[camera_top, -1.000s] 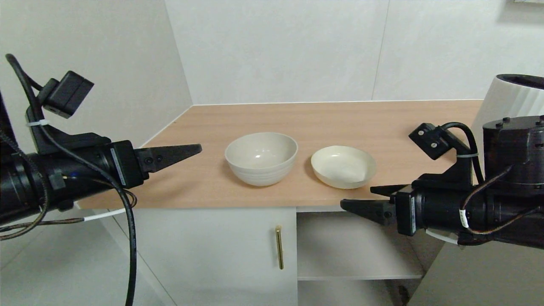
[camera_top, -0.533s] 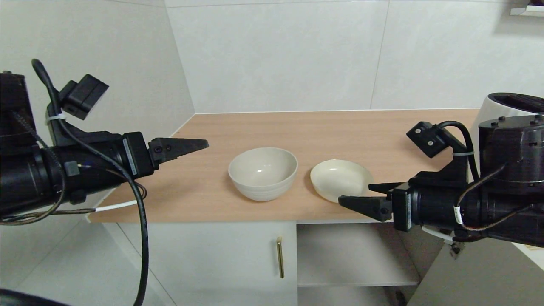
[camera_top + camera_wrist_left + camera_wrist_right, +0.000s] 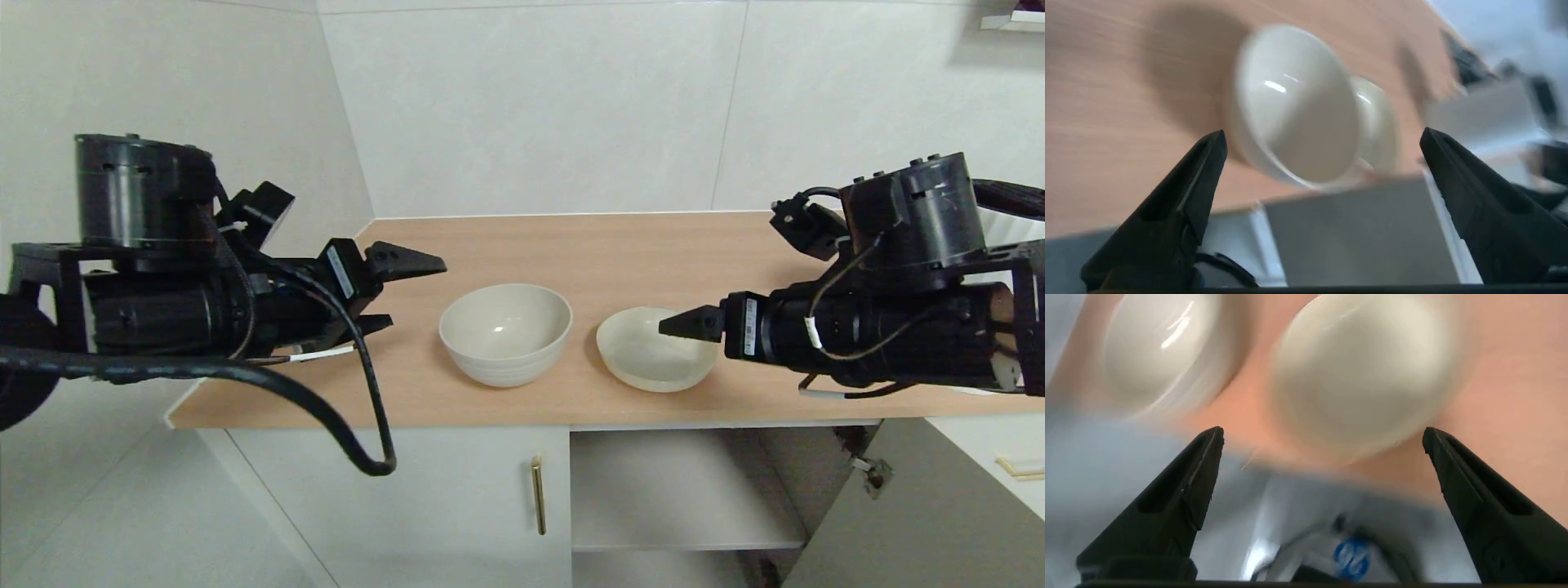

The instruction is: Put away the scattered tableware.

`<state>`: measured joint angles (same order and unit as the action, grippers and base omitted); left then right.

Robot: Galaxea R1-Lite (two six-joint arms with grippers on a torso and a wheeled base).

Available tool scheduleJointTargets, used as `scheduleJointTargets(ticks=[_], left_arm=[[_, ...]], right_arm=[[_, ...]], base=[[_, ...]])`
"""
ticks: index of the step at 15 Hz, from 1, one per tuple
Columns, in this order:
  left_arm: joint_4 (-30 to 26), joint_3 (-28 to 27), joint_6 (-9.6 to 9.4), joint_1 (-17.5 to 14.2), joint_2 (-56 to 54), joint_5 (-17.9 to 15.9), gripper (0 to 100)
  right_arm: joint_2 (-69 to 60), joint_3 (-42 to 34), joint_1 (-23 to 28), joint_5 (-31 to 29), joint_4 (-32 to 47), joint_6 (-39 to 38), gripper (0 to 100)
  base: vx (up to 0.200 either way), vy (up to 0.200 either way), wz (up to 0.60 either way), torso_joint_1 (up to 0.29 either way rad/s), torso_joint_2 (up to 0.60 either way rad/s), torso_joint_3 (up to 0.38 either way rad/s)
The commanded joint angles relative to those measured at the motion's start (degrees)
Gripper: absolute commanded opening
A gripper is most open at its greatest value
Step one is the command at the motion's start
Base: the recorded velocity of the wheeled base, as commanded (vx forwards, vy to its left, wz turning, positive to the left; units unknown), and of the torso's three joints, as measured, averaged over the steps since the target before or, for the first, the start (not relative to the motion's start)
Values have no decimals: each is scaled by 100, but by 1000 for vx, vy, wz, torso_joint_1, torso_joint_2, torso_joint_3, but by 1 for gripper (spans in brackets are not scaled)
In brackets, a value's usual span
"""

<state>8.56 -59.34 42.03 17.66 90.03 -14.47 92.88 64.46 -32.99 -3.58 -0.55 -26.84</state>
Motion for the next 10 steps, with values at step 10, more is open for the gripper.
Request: scheduleJointTargets(ticks=[10], left_arm=[[-188,-112,-11,484,823,559,100]], right_arm=[[380,251,170,-274,37,-23,100]], base=[[0,0,0,0,0,0]])
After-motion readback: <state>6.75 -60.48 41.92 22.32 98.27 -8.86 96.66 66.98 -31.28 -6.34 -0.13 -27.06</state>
